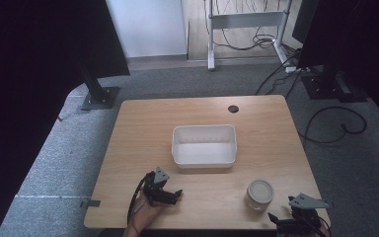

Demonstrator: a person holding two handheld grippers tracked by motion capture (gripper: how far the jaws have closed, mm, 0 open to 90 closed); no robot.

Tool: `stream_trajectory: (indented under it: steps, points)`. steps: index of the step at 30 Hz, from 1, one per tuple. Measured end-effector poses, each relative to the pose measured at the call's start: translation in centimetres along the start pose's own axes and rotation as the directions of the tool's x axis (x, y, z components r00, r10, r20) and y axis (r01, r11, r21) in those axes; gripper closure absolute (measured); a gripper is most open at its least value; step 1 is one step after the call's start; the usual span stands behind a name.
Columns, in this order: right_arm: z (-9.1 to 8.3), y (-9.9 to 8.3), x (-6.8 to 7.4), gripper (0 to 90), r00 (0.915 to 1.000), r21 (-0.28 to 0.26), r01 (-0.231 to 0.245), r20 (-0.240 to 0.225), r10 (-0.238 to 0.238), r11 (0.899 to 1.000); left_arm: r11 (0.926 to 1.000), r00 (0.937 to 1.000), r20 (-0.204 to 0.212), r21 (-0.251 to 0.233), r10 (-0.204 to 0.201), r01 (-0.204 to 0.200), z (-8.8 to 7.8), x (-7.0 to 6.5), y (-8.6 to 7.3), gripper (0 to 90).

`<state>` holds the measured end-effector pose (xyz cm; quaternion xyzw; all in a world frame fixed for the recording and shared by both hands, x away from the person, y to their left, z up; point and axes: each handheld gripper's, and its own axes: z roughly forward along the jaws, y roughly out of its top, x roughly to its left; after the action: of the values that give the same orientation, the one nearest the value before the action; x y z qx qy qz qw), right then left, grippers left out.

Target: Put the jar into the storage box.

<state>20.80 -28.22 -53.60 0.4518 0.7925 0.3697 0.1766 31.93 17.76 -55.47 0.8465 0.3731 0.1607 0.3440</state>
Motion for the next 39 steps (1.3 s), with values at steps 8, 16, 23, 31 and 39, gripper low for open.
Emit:
stream_trajectory:
  steps: [8, 16, 23, 31, 39]
  points:
    - [0.6, 0.8, 0.5, 2.7, 0.9997, -0.014, 0.019, -0.015, -0.019, 1.0, 1.0, 1.0, 0.0, 0.0, 0.0, 0.0, 0.0, 0.0, 0.0, 0.7]
    - [1.0, 1.5, 1.0, 2.6, 0.9988, -0.025, 0.044, -0.02, -0.044, 0.999, 1.0, 1.0, 0.0, 0.0, 0.0, 0.0, 0.0, 0.0, 0.0, 0.7]
    - [1.4, 1.9, 1.3, 2.7, 0.998, -0.021, 0.058, -0.024, -0.058, 0.998, 1.0, 1.0, 0.0, 0.0, 0.0, 0.0, 0.0, 0.0, 0.0, 0.7]
    - [2.2, 2.5, 1.6, 2.8, 0.9971, -0.023, 0.068, -0.033, -0.069, 0.997, 1.0, 1.0, 0.0, 0.0, 0.0, 0.0, 0.0, 0.0, 0.0, 0.7]
    - [2.8, 3.0, 1.8, 3.2, 0.9966, -0.022, 0.072, -0.039, -0.073, 0.997, 1.0, 1.0, 0.0, 0.0, 0.0, 0.0, 0.0, 0.0, 0.0, 0.7]
